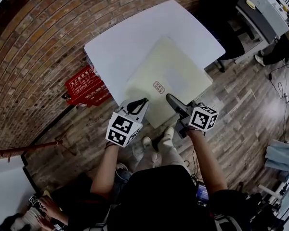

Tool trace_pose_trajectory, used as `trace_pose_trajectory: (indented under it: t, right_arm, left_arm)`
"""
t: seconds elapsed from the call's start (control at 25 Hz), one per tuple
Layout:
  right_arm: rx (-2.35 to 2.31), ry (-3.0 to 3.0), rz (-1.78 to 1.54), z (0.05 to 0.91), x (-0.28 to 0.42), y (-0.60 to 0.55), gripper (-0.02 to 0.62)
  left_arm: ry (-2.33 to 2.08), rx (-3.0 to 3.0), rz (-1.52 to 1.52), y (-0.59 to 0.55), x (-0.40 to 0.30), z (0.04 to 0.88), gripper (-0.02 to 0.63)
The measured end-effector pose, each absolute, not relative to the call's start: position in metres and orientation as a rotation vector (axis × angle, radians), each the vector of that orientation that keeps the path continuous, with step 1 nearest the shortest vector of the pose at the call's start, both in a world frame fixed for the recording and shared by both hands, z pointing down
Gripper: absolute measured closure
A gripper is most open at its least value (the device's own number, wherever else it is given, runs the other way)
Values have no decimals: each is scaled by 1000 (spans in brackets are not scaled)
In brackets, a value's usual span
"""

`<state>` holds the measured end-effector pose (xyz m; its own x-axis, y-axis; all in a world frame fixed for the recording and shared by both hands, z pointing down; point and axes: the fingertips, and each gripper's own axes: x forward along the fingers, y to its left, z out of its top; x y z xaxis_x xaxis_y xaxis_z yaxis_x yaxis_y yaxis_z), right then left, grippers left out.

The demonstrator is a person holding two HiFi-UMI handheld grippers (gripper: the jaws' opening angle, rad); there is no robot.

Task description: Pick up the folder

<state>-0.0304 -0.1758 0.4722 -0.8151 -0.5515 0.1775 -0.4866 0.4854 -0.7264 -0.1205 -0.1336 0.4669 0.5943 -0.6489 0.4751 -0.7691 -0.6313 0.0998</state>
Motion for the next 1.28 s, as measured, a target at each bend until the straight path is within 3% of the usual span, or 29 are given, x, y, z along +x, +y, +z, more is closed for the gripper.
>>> trace_pose_trajectory:
  t: [1.28]
  right_arm:
    - [-1014, 2873, -580, 303, -60, -143, 324]
  left_arm:
    - [-1411, 2626, 310, -94, -151, 337, 586]
